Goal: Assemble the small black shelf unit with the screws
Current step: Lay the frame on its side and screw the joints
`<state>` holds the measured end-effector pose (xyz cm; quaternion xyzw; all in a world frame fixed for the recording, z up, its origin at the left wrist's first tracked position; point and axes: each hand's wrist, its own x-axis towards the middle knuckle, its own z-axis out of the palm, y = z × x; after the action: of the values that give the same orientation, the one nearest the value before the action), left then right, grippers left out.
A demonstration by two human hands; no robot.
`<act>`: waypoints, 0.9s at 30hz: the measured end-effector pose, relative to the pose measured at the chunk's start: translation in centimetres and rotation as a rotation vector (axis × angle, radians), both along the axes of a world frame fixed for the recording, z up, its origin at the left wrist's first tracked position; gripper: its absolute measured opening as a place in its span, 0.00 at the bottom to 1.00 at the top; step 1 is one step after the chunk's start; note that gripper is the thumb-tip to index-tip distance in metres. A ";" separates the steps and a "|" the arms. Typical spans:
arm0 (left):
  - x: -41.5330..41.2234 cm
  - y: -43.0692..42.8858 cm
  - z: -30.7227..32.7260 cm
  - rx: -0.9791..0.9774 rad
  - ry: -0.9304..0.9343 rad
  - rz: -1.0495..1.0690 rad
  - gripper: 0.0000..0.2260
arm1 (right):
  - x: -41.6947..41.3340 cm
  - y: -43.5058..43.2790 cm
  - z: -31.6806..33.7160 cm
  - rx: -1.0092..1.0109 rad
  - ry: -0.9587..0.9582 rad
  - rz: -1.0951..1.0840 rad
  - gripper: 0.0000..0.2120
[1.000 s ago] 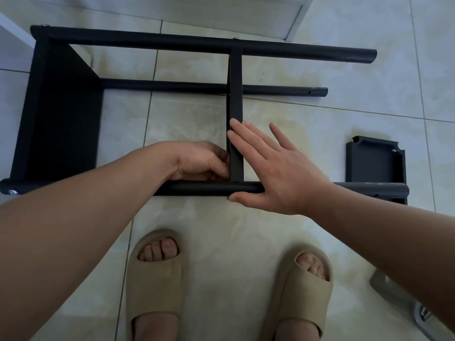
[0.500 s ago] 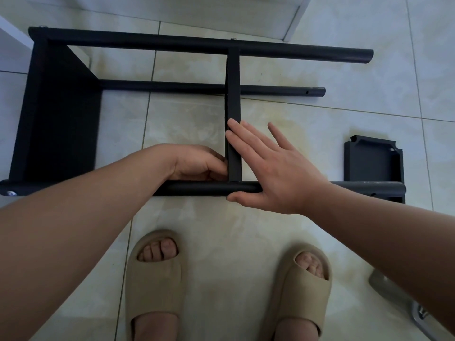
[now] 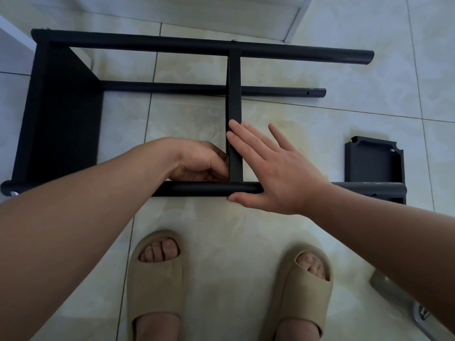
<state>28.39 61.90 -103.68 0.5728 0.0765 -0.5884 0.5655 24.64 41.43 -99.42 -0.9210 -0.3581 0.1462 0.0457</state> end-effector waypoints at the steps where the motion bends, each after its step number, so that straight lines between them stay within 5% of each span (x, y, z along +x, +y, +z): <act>1: -0.1 0.1 -0.1 -0.020 0.008 0.000 0.09 | 0.0 0.0 0.0 -0.001 -0.001 0.000 0.49; 6: -0.2 0.4 -0.2 -0.094 0.103 -0.014 0.15 | 0.0 0.0 -0.1 0.007 -0.004 -0.003 0.49; 27: -0.3 0.6 -1.1 -0.132 0.129 0.007 0.10 | -0.1 0.0 0.0 0.025 -0.003 -0.010 0.49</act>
<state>28.13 62.51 -104.82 0.4950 0.0759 -0.6260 0.5978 24.58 41.44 -99.43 -0.9224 -0.3552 0.1403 0.0575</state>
